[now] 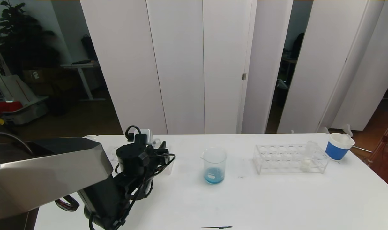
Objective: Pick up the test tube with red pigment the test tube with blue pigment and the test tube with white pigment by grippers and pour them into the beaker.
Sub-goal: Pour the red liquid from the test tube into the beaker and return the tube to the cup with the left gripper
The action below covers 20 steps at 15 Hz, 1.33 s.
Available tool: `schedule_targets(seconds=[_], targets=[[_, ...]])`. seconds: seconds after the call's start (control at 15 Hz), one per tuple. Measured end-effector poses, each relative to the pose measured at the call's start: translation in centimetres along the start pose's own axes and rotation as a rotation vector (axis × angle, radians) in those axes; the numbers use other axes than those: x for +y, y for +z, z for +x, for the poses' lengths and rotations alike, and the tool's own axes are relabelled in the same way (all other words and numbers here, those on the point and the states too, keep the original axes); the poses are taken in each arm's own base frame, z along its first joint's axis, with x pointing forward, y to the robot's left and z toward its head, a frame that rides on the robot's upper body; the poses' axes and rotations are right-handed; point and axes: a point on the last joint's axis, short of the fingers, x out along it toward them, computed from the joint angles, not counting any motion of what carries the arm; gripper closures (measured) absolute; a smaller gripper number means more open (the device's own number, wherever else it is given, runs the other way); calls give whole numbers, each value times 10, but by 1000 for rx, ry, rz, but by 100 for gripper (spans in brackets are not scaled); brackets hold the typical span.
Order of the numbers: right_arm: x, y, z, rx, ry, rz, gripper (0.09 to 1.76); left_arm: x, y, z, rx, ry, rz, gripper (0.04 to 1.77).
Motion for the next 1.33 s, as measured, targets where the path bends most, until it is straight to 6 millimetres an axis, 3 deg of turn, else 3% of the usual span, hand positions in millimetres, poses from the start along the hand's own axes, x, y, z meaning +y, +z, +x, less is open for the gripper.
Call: schedule_targets(seconds=[0.33,0.73,1.13,1.33], targets=[[0,0,0,0,-1,0,10,0,21,-4,-44,-20,32,123],[0,0,0,0,0,0,10,-3,66,-9,-65,-120,61,123],[0,0,0,0,-1,0,10,-14,122,-21,-147,-575,65,123],[0,0,0,0,0,0,10,-23,130,-18,-181,-715,87,123]])
